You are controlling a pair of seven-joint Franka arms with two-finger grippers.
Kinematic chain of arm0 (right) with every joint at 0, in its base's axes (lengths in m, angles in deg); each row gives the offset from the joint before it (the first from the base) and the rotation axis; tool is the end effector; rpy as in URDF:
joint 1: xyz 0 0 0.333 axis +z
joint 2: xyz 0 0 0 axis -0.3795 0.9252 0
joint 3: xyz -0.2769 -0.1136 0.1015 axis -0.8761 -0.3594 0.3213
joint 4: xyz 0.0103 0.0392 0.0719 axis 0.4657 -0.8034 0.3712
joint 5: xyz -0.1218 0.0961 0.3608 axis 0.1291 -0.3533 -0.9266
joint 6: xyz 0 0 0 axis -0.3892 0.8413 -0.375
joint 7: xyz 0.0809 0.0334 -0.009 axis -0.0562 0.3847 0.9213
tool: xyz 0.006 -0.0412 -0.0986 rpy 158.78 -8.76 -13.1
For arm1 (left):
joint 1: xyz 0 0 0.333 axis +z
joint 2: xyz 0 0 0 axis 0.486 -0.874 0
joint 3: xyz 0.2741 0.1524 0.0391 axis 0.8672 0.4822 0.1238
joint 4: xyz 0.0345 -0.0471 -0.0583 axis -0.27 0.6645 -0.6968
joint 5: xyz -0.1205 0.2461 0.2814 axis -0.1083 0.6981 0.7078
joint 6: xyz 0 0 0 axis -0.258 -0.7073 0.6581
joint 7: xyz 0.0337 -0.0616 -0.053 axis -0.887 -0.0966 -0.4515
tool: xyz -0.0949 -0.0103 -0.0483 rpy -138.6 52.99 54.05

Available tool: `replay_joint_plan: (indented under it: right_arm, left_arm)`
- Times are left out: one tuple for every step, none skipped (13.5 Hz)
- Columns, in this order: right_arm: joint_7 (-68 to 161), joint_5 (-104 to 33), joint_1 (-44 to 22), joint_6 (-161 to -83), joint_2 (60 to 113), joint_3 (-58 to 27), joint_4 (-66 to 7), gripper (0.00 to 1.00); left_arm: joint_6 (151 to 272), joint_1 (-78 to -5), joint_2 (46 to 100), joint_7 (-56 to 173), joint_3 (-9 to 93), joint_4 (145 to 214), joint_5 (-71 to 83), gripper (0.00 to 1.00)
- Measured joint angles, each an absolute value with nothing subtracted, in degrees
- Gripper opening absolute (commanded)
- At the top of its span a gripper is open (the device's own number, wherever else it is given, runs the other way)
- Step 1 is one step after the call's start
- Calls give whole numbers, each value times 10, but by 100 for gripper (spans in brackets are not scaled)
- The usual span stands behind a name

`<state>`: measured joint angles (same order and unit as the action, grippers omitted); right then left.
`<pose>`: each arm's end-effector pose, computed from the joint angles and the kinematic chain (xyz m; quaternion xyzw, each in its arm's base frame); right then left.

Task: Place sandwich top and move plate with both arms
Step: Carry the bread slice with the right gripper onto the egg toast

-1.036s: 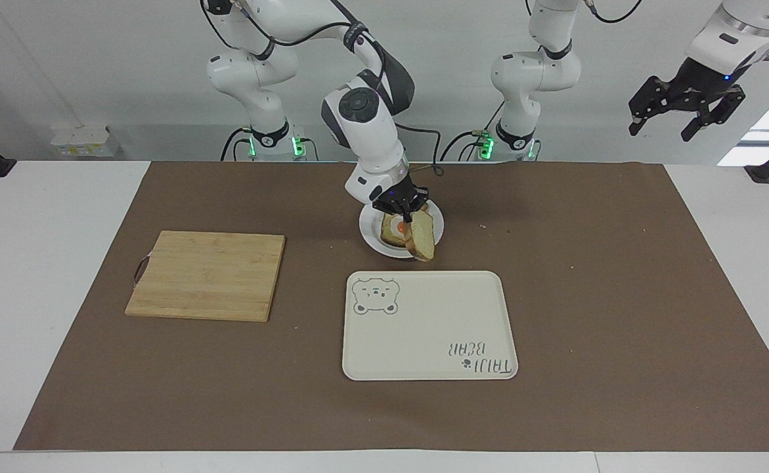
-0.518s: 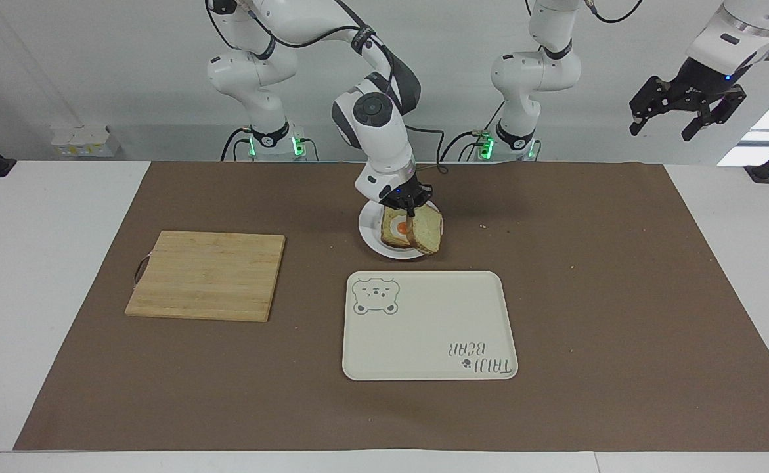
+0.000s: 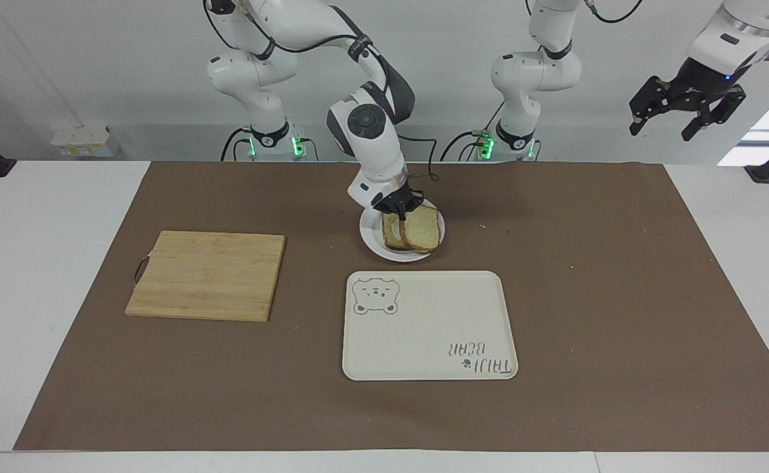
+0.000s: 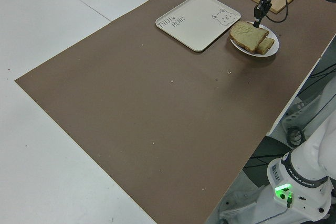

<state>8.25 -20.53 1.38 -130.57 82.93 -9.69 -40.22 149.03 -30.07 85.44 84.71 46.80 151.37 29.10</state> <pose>0.4719 0.3627 0.3692 -0.9908 0.0212 0.0687 0.1150 0.5110 0.0076 0.7021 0.9960 -0.0860 -0.0172 0.0172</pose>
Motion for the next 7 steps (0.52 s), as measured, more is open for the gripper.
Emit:
replay_joint_plan:
  right_arm:
    - [89,-205,8,-1306,830,-98,-403,0]
    - [93,-205,3,-1306,830,-98,-403,0]
    - [95,-205,0,-1308,830,-99,-403,0]
    - [95,-205,-4,-1310,831,-99,-403,0]
    - [95,-205,-8,-1311,831,-99,-403,43]
    - [95,-205,-12,-1311,832,-99,-403,99]
    - [95,-205,-13,-1311,832,-99,-403,100]
  left_arm:
    - [1490,-301,854,847,468,1514,291,100]
    - [1490,-301,854,847,468,1514,291,100]
    - [1490,-301,854,847,468,1514,291,100]
    - [1490,-301,854,847,468,1514,291,100]
    - [1490,-301,854,847,468,1514,291,100]
    - [1490,-301,854,847,468,1514,291,100]
    - [1490,-301,854,847,468,1514,291,100]
